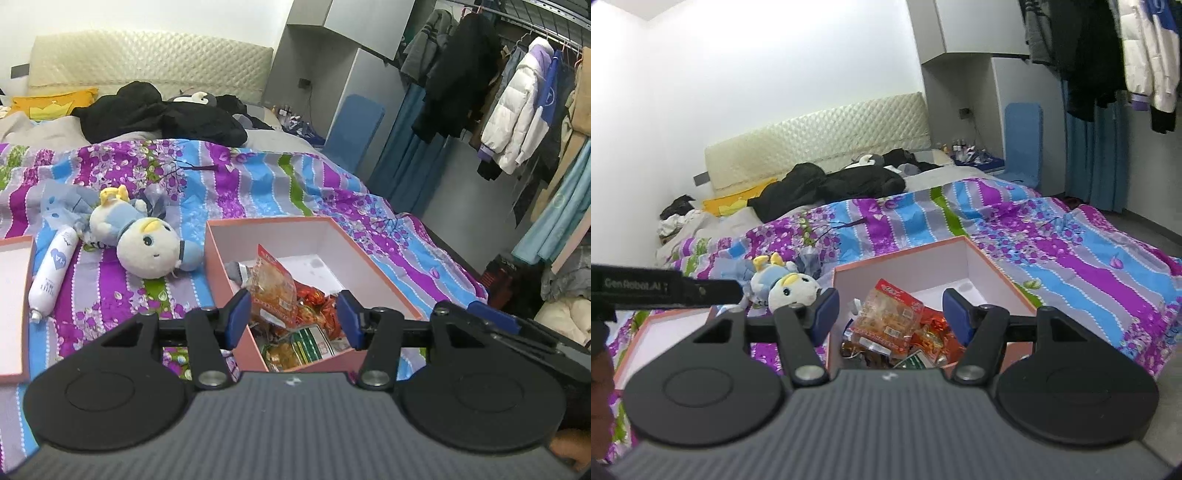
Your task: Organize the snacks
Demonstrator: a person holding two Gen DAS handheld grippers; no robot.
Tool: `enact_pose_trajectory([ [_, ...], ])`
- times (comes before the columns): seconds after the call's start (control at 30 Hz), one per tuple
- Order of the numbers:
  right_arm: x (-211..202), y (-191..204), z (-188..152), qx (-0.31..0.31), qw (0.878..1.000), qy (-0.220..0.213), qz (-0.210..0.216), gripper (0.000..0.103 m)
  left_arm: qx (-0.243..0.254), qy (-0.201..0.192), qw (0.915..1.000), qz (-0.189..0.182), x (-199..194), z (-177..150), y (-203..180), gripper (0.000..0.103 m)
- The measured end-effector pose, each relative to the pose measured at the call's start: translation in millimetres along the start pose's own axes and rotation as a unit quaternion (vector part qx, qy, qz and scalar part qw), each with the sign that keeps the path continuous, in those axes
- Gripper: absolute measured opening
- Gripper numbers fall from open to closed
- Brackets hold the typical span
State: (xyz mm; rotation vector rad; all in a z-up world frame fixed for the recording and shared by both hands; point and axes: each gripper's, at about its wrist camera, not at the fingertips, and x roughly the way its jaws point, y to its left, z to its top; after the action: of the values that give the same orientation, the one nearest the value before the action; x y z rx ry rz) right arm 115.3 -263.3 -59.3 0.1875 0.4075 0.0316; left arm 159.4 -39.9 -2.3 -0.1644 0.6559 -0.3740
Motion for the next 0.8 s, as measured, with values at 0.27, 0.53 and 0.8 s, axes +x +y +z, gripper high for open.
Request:
enact_pose_trajectory([
  [0.27, -28, -3, -20, 0.006, 1.0, -0.003, -0.013, 0.064, 0.012, -0.003, 0.9999, 0.001, -21, -29, -12, 0.058],
  [0.53, -37, 2, -39, -0.001, 1.0, 0.009, -0.009, 0.064, 0.015, 0.0, 0.9998, 0.013, -31, -55, -15, 0.058],
  [0.8, -36, 4, -46, -0.014, 1.0, 0.008, -0.015, 0.064, 0.01, 0.005, 0.9999, 0.01, -31, -68, -10, 0.058],
])
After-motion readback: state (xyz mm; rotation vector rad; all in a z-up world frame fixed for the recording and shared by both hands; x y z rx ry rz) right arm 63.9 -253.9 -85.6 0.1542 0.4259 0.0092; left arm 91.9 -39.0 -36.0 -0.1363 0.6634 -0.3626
